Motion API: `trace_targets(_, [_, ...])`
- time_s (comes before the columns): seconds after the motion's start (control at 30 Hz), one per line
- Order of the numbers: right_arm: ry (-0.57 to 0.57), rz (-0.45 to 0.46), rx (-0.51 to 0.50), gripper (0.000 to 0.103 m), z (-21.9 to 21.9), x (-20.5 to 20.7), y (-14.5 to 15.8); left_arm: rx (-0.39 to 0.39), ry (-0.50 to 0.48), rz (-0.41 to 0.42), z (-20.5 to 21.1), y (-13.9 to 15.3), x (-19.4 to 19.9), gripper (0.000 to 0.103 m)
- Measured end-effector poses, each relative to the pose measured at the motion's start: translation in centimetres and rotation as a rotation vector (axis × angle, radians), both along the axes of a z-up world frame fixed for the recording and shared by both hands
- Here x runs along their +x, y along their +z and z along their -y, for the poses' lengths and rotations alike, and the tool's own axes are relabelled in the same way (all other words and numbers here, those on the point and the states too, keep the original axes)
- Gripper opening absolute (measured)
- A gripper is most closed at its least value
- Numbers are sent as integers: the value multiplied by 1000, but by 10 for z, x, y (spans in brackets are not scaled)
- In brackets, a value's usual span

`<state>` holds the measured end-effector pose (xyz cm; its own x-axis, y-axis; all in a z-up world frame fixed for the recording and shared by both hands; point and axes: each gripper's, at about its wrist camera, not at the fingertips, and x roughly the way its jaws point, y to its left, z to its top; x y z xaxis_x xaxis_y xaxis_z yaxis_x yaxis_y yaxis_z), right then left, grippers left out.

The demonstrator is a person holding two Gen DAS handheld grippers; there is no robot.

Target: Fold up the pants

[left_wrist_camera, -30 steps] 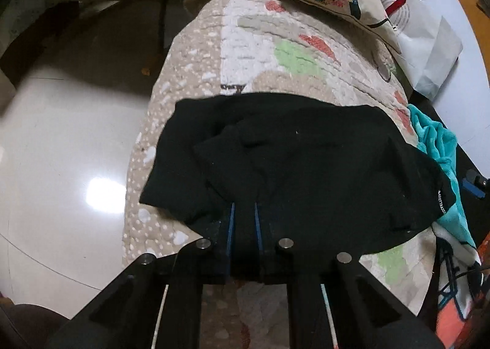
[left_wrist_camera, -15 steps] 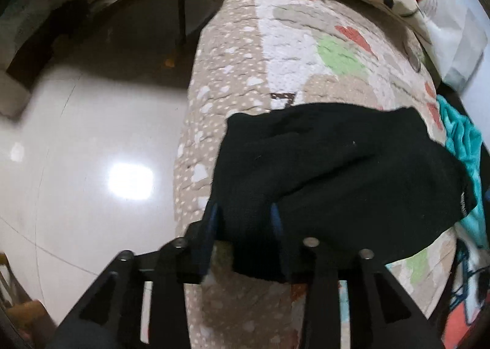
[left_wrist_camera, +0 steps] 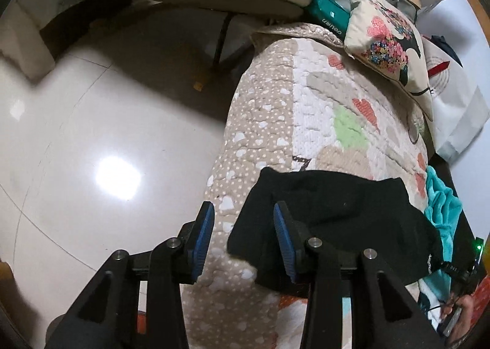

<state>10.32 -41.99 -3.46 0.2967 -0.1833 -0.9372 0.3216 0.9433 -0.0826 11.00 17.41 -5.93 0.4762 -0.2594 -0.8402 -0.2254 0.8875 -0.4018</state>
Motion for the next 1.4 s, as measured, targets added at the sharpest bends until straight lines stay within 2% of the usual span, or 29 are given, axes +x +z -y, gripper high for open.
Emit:
trace_targets(0.1, [-85, -22, -53, 29, 13, -3, 0, 4, -5, -5, 8, -4, 11, 39])
trace_targets(0.23, [-105, -31, -104, 42, 10, -9, 8, -21, 8, -19, 11, -14, 14, 39])
trace_targets(0.27, [-101, -29, -167, 46, 1, -11, 15, -23, 9, -18, 11, -16, 12, 39])
trace_targets(0.33, [-64, 0, -243, 46, -19, -12, 29, -22, 26, -16, 10, -24, 7, 39])
trace_targets(0.37, [-23, 33, -254, 46, -34, -11, 37, -25, 44, -10, 7, -28, 4, 39])
trace_targets(0.43, [100, 112, -170, 48, -72, -6, 50, -37, 102, -5, -2, -36, -3, 39])
trace_targets(0.57, [450, 205, 131, 48, -180, 17, 52, -72, 242, -8, -34, -45, -16, 39])
trace_targets(0.63, [607, 203, 208, 48, -243, 29, 41, -75, 311, 9, -52, -43, -22, 39])
trace_targets(0.7, [733, 194, 212, 48, -297, 35, 26, -111, 377, 36, -67, -42, -28, 45])
trace_targets(0.77, [841, 172, 186, 48, -350, 40, 14, -140, 405, 48, -76, -43, -30, 47])
trace_targets(0.83, [949, 145, 142, 48, -403, 43, -3, -162, 402, 42, -78, -46, -28, 47])
trace_targets(0.93, [1038, 119, 67, 48, -446, 54, -27, -175, 387, 41, -77, -48, -24, 47])
trace_targets(1.03, [1082, 68, 8, 47, -463, 60, -47, -204, 387, 44, -81, -50, -23, 47])
trace_targets(1.07, [1087, 24, -16, 28, -467, 60, -56, -218, 392, 41, -82, -52, -23, 47])
trace_targets(1.13, [1085, -5, -40, 18, -473, 59, -61, -253, 405, 33, -85, -56, -22, 47])
trace_targets(1.23, [1047, 5, -24, 15, -474, 65, -52, -277, 416, 32, -88, -59, -23, 47])
trace_targets(1.4, [979, 18, 17, 15, -483, 91, -47, -287, 419, 35, -89, -59, -24, 47])
